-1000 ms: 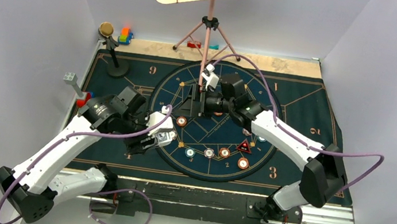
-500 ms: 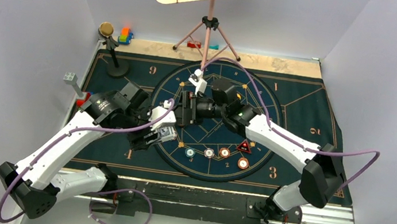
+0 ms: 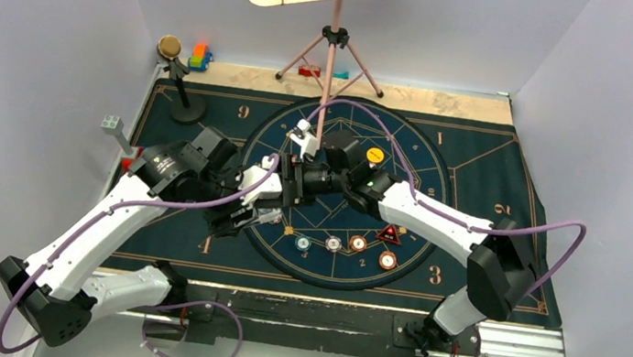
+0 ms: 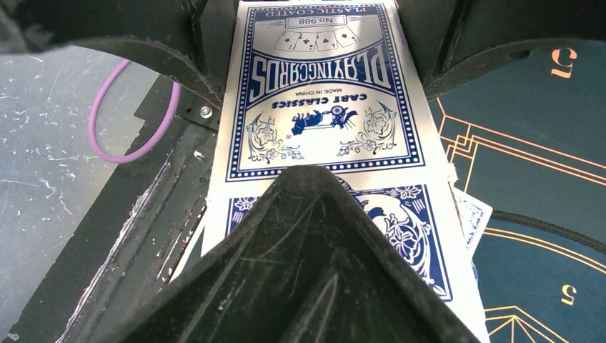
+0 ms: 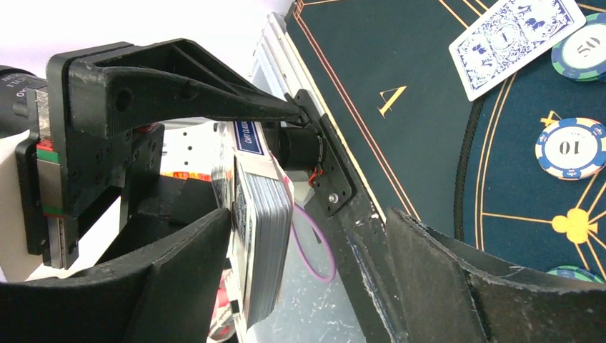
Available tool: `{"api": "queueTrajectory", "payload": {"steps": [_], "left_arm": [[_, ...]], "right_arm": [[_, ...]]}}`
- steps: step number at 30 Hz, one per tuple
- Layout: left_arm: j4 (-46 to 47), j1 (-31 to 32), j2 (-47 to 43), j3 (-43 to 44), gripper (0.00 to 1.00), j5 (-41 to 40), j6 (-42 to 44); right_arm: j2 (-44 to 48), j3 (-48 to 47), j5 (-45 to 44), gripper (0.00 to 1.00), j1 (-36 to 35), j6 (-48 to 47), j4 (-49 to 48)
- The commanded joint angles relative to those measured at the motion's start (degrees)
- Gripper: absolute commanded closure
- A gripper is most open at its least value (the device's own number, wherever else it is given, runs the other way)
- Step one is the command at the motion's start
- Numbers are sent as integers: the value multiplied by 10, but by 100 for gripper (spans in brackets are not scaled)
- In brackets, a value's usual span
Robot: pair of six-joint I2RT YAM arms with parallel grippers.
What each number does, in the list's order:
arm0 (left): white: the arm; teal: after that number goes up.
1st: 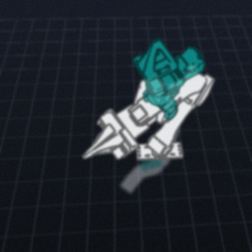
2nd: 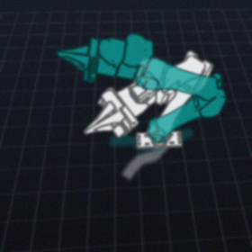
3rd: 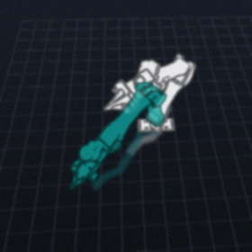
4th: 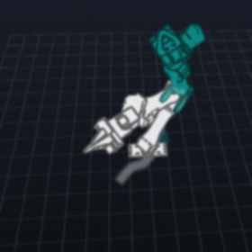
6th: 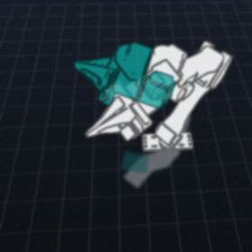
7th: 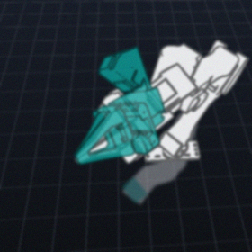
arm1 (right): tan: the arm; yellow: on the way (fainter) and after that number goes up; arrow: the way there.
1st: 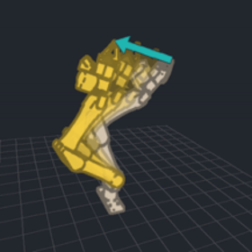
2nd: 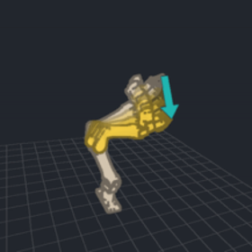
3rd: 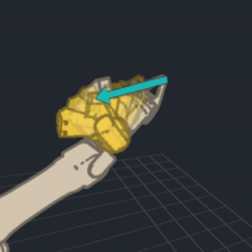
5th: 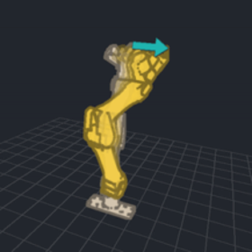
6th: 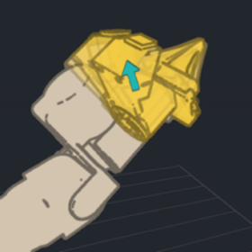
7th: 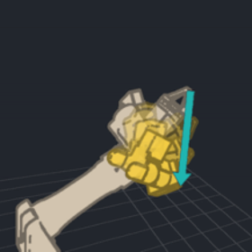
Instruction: Distribute texas hold em gaming equipment
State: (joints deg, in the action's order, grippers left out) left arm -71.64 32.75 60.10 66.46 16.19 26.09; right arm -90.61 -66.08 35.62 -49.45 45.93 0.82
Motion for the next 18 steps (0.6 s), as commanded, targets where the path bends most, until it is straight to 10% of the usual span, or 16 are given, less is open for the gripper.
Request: {"api": "queueTrajectory", "payload": {"steps": [1,18], "left_arm": [[1,-3,-2,29,100,21,-7],[-6,-2,-10,35,100,43,-5]], "right_arm": [[10,-12,8,19,2,-12,12],[42,15,3,33,37,-21,34]]}}
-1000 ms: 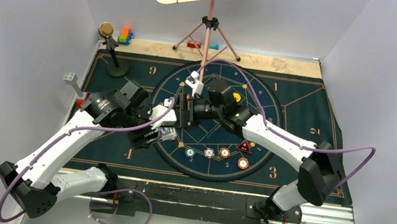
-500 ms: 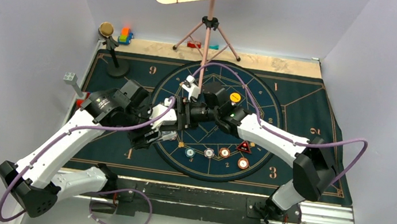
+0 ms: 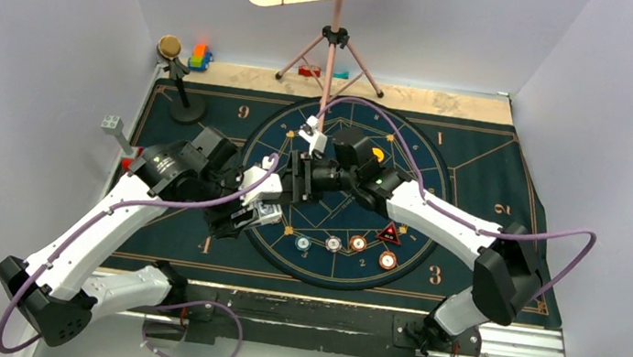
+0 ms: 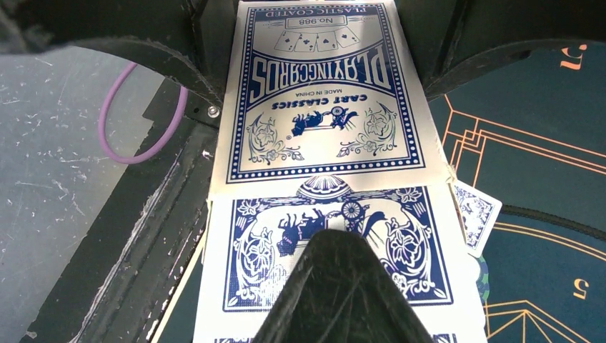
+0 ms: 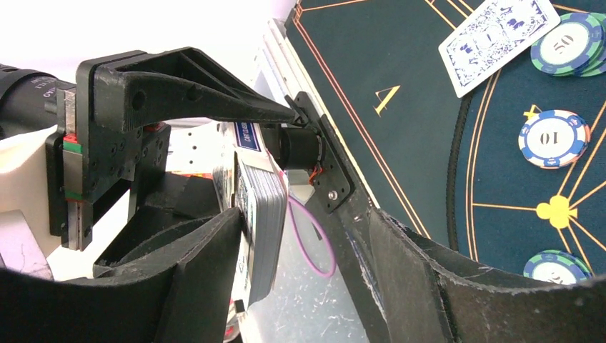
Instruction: Distribute texas hold em gaming equipment
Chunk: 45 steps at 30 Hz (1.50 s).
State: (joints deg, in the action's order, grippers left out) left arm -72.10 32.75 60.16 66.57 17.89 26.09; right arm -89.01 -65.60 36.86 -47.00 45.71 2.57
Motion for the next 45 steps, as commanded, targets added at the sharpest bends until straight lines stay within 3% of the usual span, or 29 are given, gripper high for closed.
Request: {"api": "queueTrajectory", "payload": {"steps": [1,15,23,32,39,45], "left_arm": [[-2,-2,-12,34,100,26,-5],[-3,-2,-15,33,100,29,-7],[2,-3,-12,33,100,31,-10],[4,-3,-10,30,100,30,-10],[4,-2,-9,26,100,29,-10],[4,-3,-13,26,100,29,-10]], "right_arm": [[29,12,-9,33,14,-19,17],[56,13,-39,33,30,-64,88],[72,17,-27,31,39,-43,64],[81,-3,-38,15,14,-22,38],[45,-36,-61,15,-21,-27,54],[48,-30,-68,20,-23,-37,79]]}}
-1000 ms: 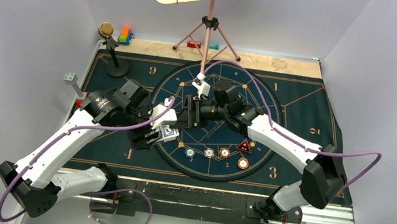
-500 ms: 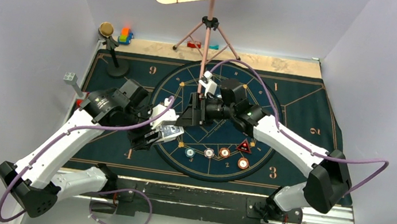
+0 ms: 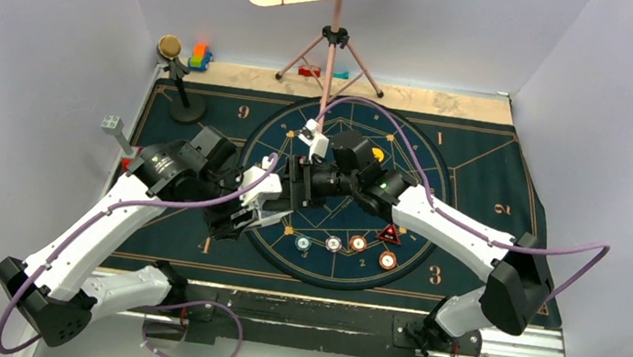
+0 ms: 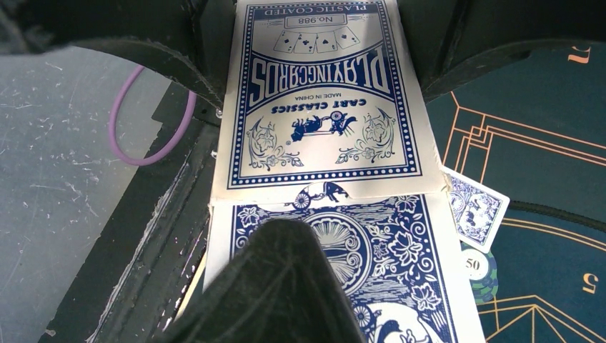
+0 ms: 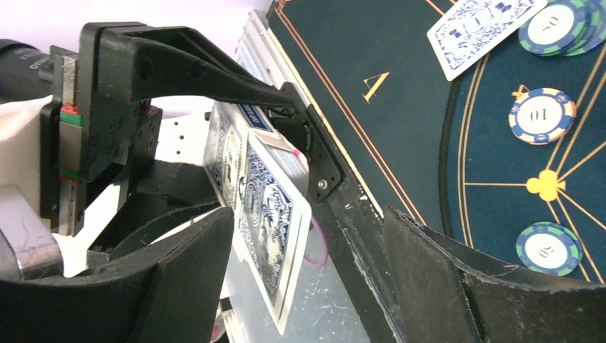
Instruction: Distribute texas hold em gaming equipment
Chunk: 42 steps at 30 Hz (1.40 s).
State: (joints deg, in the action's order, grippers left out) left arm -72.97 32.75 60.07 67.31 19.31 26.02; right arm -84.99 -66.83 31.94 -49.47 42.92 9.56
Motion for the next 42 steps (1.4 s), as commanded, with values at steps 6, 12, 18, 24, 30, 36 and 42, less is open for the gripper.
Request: {"api": "queueTrajectory", "payload": {"steps": [6,12,18,24,30,36,42], "left_arm": [[14,-3,-11,19,100,20,-10],[11,-2,-12,20,100,23,-11],[9,-2,-14,19,100,25,-11],[8,-3,-15,18,100,28,-11],[7,-3,-16,17,100,30,-11],[5,-3,-16,17,100,32,-10],[4,-3,-16,19,100,33,-10]], "right_arm": [[27,-10,-54,27,5,-30,52],[43,-22,-89,30,8,-46,82],[51,-50,-120,32,9,-66,114],[59,-55,-134,36,14,-69,119],[60,-61,-132,40,21,-73,121],[56,-68,-132,47,28,-80,125],[60,-75,-130,50,33,-83,126]]}}
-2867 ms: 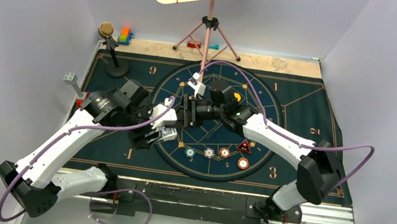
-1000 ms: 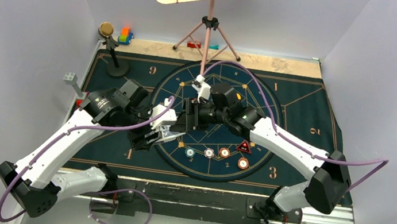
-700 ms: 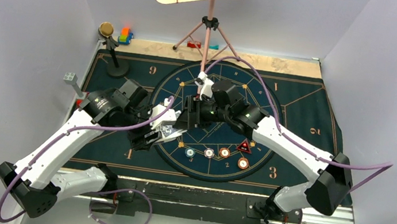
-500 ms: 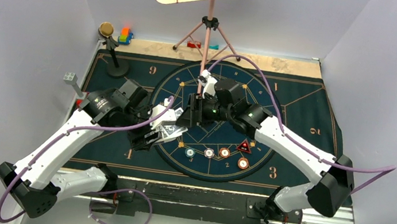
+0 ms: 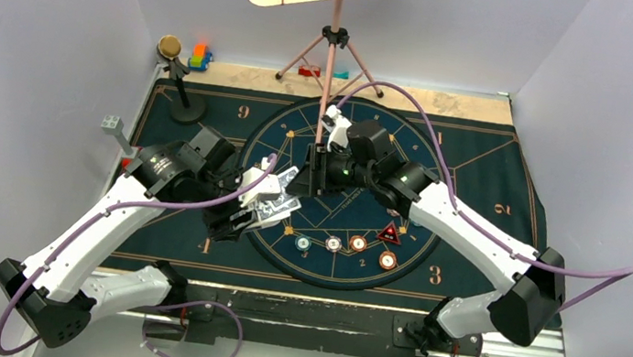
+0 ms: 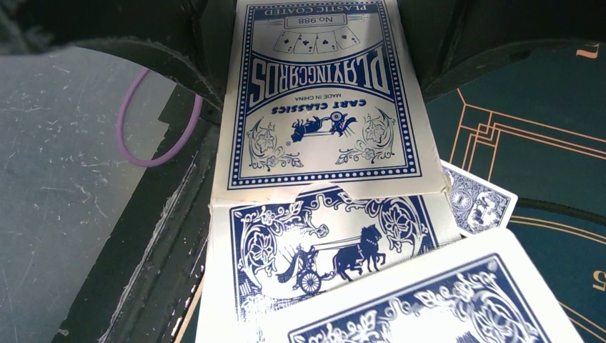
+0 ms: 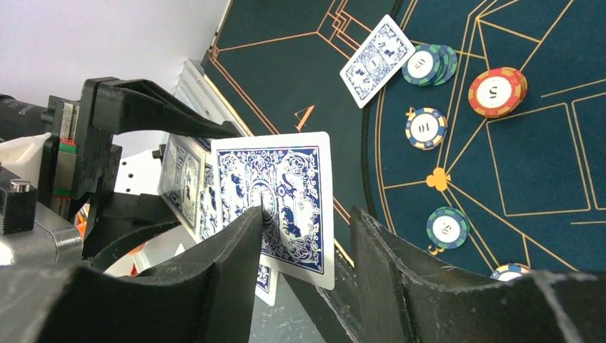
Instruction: Distribute texas hold em gaming equipment
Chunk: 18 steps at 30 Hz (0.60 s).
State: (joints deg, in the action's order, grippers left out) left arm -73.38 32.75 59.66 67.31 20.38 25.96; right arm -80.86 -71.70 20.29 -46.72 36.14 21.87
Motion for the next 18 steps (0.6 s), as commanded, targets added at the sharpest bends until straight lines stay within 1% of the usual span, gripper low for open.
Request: {"api": "queueTrajectory", "payload": {"steps": [1,4,7,13,18], "left_arm": [[9,-3,-12,19,100,22,-9],[9,-3,-11,18,100,22,-9],[8,-2,-11,19,100,22,-9],[8,-3,-11,17,100,23,-8],[7,-3,-11,16,100,23,-8]], "right_arm": [[21,-27,-14,50,7,-15,3],[27,-27,-17,54,10,-18,6],[33,-27,-16,62,15,-19,7],[44,-28,-5,72,27,-12,5],[53,-25,1,76,34,-6,-2]]}}
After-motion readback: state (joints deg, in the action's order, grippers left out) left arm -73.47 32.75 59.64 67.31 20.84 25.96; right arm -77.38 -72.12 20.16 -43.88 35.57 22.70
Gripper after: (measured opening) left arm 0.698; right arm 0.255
